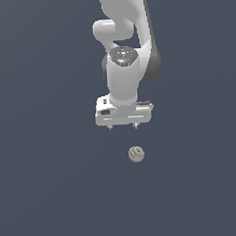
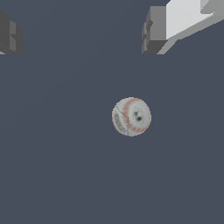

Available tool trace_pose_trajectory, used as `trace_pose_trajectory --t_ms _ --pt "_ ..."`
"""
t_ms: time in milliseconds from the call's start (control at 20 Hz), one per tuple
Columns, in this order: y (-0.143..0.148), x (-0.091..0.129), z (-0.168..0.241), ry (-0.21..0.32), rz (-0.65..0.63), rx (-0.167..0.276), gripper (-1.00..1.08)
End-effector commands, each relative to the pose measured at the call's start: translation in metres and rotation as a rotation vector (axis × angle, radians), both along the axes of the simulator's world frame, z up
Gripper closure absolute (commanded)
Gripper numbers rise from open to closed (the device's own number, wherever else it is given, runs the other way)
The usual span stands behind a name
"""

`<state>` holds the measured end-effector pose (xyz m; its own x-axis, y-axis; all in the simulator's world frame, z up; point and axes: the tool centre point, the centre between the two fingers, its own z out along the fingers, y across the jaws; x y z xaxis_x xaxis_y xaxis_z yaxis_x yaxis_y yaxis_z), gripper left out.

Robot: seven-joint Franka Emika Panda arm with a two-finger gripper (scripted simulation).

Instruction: Pick up the object and move it to a goal position.

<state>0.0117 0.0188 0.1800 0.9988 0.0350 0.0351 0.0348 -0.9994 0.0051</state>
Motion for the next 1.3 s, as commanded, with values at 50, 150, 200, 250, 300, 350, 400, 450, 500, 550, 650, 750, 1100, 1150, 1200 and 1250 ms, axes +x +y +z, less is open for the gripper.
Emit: trace_pose_trajectory --t_ms 50,150,200,250,300,350,400,450,500,550,650,750,1100,1150,1200,1250 --pt "0.0 0.0 0.0 0.0 0.0 0.0 -0.92" --pt "0.003 0.0 -0.001 0.001 0.0 0.004 -0.92" --pt "0.006 0.001 -0.002 0.002 0.0 0.008 -0.92" --pt "0.009 0.001 -0.003 0.003 0.001 0.012 -0.92" --pt "0.013 0.001 -0.004 0.004 0.0 0.017 -0.92" --pt "0.017 0.001 -0.004 0.006 0.0 0.022 -0.92" --pt "0.019 0.001 -0.005 0.006 0.0 0.026 -0.92" --pt "0.021 0.0 -0.005 0.007 -0.001 0.028 -0.92" --pt "0.022 0.0 -0.005 0.007 -0.002 0.03 -0.92" --pt "0.022 0.0 -0.005 0.007 -0.002 0.031 -0.92" --pt "0.022 0.0 -0.005 0.007 -0.002 0.03 -0.92" --pt "0.022 0.001 -0.006 0.007 0.0 0.028 -0.92" --pt "0.029 0.013 -0.019 0.013 0.024 0.023 -0.92" --pt "0.03 0.016 -0.022 0.014 0.03 0.021 -0.92" --pt "0.032 0.019 -0.025 0.015 0.036 0.02 -0.92" --pt "0.034 0.023 -0.029 0.017 0.042 0.019 -0.92"
